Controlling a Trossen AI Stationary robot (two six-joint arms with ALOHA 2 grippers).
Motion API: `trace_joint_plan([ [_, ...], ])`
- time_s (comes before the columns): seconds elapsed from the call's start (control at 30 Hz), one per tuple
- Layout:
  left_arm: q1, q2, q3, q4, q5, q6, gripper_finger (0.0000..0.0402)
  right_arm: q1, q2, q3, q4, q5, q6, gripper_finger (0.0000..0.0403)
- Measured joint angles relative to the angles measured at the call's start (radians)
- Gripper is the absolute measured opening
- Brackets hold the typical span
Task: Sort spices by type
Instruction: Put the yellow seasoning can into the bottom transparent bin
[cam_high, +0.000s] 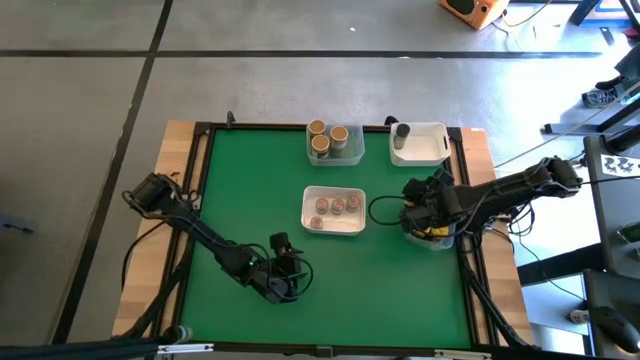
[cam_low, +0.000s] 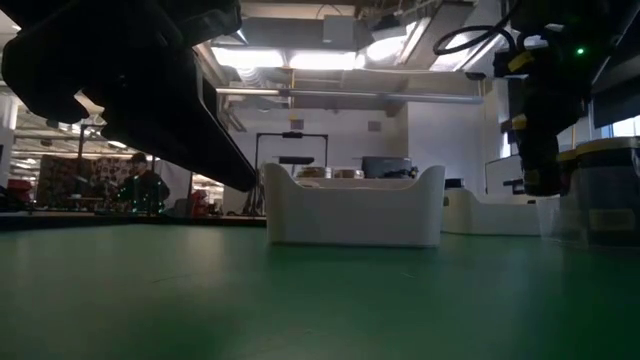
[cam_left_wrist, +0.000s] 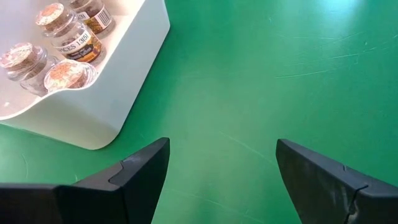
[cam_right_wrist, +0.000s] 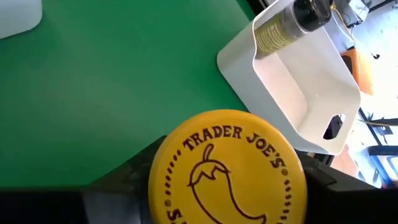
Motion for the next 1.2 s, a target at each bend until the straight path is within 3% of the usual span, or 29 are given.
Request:
trace_joint_plan([
  [0.33,0.000,0.000,0.000,0.000,0.000,-0.005,0.0292,-0.001,0.002,0.026,-0.027,-0.009,0.024,0.0225],
  [0.67,0.002,0.000,0.000,0.000,0.000,-0.004,0.0292,-0.001,0.002,0.218,-0.345,-0.017,0.092,0.0225],
  [0.97,0.002,0.000,0.000,0.003,0.000,-0.010,0.0292,-0.001,-0.018,0.254,-0.338,-0.039,0.085,0.0225],
  [1.2,0.002,0.000,0.000,0.001,0.000,-0.014,0.0292,-0.001,-0.032,0.254,-0.337,-0.128,0.062,0.0225],
])
